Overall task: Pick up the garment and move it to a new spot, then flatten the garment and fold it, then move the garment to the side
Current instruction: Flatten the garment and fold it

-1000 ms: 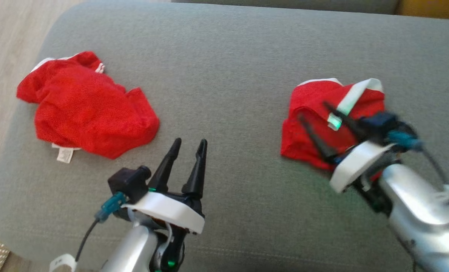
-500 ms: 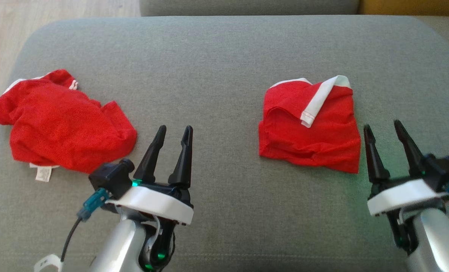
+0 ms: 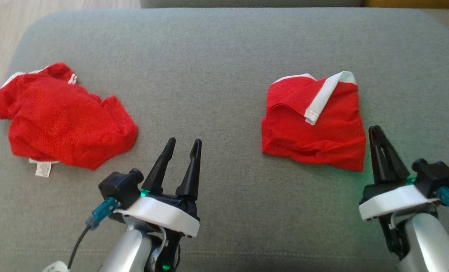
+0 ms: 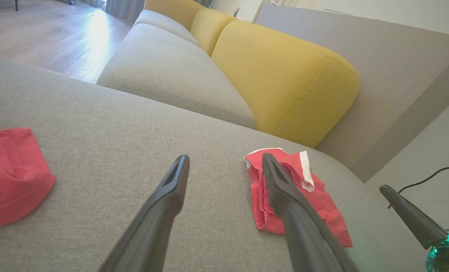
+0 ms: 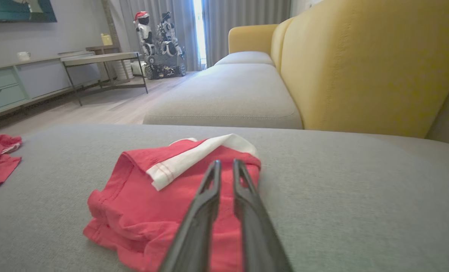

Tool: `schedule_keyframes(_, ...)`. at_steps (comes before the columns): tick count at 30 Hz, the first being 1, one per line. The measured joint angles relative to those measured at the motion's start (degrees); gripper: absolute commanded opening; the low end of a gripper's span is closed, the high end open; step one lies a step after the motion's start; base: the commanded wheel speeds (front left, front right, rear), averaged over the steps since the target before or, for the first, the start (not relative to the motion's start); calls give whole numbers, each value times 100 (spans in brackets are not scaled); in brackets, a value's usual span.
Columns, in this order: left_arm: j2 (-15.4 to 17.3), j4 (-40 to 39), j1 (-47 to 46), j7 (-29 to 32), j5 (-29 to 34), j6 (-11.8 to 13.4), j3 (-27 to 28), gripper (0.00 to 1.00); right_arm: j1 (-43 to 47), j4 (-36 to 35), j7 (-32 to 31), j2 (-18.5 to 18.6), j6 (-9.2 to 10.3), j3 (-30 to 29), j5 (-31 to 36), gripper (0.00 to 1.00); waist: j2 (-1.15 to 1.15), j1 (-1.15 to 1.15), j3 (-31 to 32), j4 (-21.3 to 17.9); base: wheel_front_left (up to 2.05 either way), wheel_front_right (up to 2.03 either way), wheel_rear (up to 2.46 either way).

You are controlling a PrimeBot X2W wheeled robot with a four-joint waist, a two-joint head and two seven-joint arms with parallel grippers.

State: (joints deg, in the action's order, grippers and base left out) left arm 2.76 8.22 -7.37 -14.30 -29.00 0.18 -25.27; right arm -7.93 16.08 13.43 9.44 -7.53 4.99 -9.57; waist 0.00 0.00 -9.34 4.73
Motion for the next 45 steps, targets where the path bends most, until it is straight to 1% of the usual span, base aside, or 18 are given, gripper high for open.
schedule_keyframes(5, 0, 1, -88, 0, -30, 0, -45, 100, -318, 332, -147, 104, 0, 185, -104, 0, 0, 0, -173, 187, 0, 0, 0)
schedule_keyframes(10, -1, 0, -241, 0, -41, 2, -105, 100, -745, 776, -248, 302, 0, 372, -178, 0, 0, 0, -359, 401, 0, 0, 0)
schedule_keyframes(17, -1, 2, -281, 0, -42, 13, -167, 100, -1179, 1419, -527, 597, 0, 801, -459, 0, 0, 0, -525, 666, 0, 0, 0)
schedule_keyframes(21, -2, 1, -371, 0, -42, 16, -172, 100, -1436, 1555, -546, 671, 0, 1024, -609, 0, 0, 0, -579, 738, 0, 0, 0)
schedule_keyframes(26, -2, -52, -442, 0, -74, 16, -224, 100, -1780, 1702, -572, 854, 0, 1312, -766, 0, 0, 0, -623, 854, 0, 0, 0)
schedule_keyframes(33, -3, -89, -455, 0, -167, 30, -364, 100, -2282, 1836, -590, 1000, 0, 1536, -866, 0, 0, 0, -670, 1029, 0, 0, 0)
schedule_keyframes(39, -2, -94, -457, 0, -216, 32, -381, 100, -2741, 2008, -642, 1131, 0, 1575, -923, 0, 0, 0, -734, 1195, 0, 0, 0)
schedule_keyframes(41, -2, -100, -457, -1, -261, 34, -387, 100, -2802, 2115, -736, 1131, 0, 1610, -944, 0, 0, 0, -750, 1251, 0, 0, 0)
schedule_keyframes(43, -2, -103, -456, 0, -293, 36, -386, 100, -2793, 2320, -1020, 1125, 0, 1730, -995, 0, 0, 1, -754, 1290, 0, 0, 0)
schedule_keyframes(45, -2, -109, -456, -1, -293, 41, -386, 100, -2745, 2396, -1056, 1104, 0, 1845, -1038, 0, 0, 0, -754, 1301, 0, 0, 0)
